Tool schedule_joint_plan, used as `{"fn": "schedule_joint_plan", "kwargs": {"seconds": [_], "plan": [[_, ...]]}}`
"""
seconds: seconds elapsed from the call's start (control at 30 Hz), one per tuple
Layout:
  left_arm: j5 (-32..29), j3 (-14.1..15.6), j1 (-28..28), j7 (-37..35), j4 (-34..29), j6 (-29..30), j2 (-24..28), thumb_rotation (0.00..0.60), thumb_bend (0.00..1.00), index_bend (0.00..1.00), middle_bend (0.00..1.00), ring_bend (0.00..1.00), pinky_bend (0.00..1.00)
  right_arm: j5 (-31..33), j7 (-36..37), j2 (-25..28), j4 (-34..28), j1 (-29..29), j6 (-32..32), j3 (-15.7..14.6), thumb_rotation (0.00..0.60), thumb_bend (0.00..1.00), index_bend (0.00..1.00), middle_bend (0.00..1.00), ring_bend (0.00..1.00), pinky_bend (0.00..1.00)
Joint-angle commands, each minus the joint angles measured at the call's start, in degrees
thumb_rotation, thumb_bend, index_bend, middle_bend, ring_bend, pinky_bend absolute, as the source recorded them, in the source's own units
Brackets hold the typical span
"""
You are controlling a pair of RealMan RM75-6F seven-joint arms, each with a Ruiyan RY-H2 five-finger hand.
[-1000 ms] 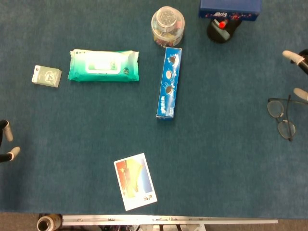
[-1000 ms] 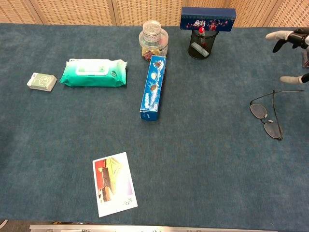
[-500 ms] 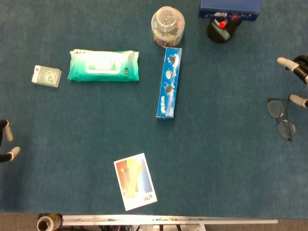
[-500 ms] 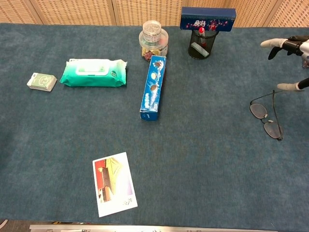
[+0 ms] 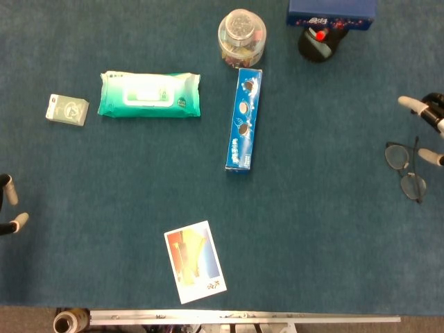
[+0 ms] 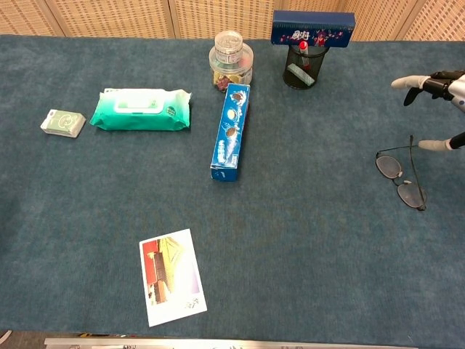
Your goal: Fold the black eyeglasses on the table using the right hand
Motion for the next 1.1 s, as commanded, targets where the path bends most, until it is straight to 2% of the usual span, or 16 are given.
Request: {"fn": "schedule_joint_plan", "kwargs": {"seconds": [0.03, 0.9, 1.1], "plan": [[0.04, -0.02, 0.00, 0.00, 0.00, 0.03, -0.01, 0.600, 0.05, 0.62, 0.84, 1.00, 0.98, 0.03, -0.09, -0.02, -0.11, -0.15, -0.14, -0.16, 0.600, 0.10, 0.18, 0.38, 0.26, 0.37], [0.26, -0.10, 0.00, -0.08, -0.24, 0.07, 0.15, 0.600, 0.05, 0.62, 0.84, 1.00, 0.98, -0.35, 0.85, -1.79, 1.20, -1.57, -2.27, -2.34, 0.600, 0.10, 0.18, 0.38, 0.26, 0.37], [0.20, -0.12, -0.02, -0.12, -0.20, 0.01, 0.15, 0.600, 0.05, 0.62, 0.84, 1.00, 0.98, -0.37, 0.90, -1.77, 1.22, -1.47, -1.69, -2.02, 0.600, 0.10, 0.18, 0.38, 0.26, 0.37]]}}
